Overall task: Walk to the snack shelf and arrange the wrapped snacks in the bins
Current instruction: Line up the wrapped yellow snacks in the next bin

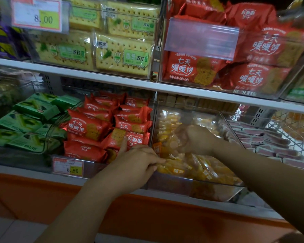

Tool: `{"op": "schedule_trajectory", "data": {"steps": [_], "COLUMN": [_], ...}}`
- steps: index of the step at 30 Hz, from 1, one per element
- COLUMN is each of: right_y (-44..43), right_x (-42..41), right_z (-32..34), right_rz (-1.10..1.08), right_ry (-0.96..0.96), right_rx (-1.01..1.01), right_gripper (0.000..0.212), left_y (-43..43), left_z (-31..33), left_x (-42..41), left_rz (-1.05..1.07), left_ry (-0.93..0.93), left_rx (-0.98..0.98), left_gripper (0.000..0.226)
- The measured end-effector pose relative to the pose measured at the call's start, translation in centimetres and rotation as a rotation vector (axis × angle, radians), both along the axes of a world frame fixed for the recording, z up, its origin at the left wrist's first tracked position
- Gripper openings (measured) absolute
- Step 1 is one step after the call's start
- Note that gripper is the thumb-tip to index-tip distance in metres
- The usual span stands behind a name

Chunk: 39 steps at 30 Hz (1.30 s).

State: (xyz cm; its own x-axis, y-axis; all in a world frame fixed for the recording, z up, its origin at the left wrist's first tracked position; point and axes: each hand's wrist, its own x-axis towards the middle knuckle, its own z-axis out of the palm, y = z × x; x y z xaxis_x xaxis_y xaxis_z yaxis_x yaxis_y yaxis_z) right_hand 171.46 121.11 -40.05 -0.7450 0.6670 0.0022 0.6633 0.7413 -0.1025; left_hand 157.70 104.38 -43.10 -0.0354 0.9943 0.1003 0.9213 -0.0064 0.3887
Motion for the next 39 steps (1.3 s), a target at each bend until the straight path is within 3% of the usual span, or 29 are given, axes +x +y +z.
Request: {"op": "schedule_trajectory", "data": {"steps": [3, 5, 9, 14, 18, 22, 27, 29, 31, 33, 36, 39], "right_y": [-0.5, -0.5, 0.1, -1.3, -2.5, -2.9, -2.6, -1.1, 0.5, 1.1, 0.9, 0.8], "right_x": [0.1, 0.0, 0.2, 0.6, -0.8, -1.6, 0.7, 1.9, 3.1, 3.8, 3.1, 1.5], "right_z": [0.2, 1.1, 4.3, 3.8, 1.6, 1.6, 2.7, 2.9, 2.9, 2.3, 0.9, 0.4], "right_rz": [0.06, 0.072, 0.098, 0.284, 0.318, 0.263, 0.165, 0.071, -0.009, -0.032, 0.001, 0.086], "right_ry": [0.001, 0.036, 0.282, 0.024, 0.017, -0.021, 0.149, 0.389, 0.534, 0.397, 0.133, 0.123], "right_rx": [-0.033, 0.03, 0.104, -0.024, -0.156, -0.359, -0.707, -0.669, -0.48, -0.29, -0.315, -0.319], "right_gripper": [0.02, 0.01, 0.019, 0.022, 0.023, 0.024, 0.036, 0.026, 0.018, 0.016, 0.039, 0.026], "left_y": [0.0, -0.1, -0.2, -0.1, 0.2, 0.5, 1.5, 1.6, 1.5, 1.4, 1.4, 1.2], "left_z": [0.0, 0.1, 0.0, 0.0, -0.1, -0.2, -0.5, -0.5, -0.3, -0.1, 0.3, 0.3], "left_x": [0.0, 0.1, 0.3, 0.4, 0.6, 0.8, 2.1, 2.1, 2.1, 2.2, 2.3, 2.3], "left_rz": [0.004, 0.008, 0.009, 0.023, 0.039, 0.061, 0.011, 0.003, 0.002, -0.006, -0.023, -0.033], "left_ry": [-0.007, -0.011, 0.005, 0.045, 0.046, 0.027, 0.092, 0.107, 0.103, 0.084, 0.059, 0.06], "left_rx": [0.009, 0.021, 0.048, 0.064, 0.114, 0.238, 0.177, 0.172, 0.167, 0.151, 0.157, 0.131], "left_gripper": [0.035, 0.035, 0.036, 0.036, 0.032, 0.033, 0.055, 0.048, 0.043, 0.039, 0.037, 0.037]}}
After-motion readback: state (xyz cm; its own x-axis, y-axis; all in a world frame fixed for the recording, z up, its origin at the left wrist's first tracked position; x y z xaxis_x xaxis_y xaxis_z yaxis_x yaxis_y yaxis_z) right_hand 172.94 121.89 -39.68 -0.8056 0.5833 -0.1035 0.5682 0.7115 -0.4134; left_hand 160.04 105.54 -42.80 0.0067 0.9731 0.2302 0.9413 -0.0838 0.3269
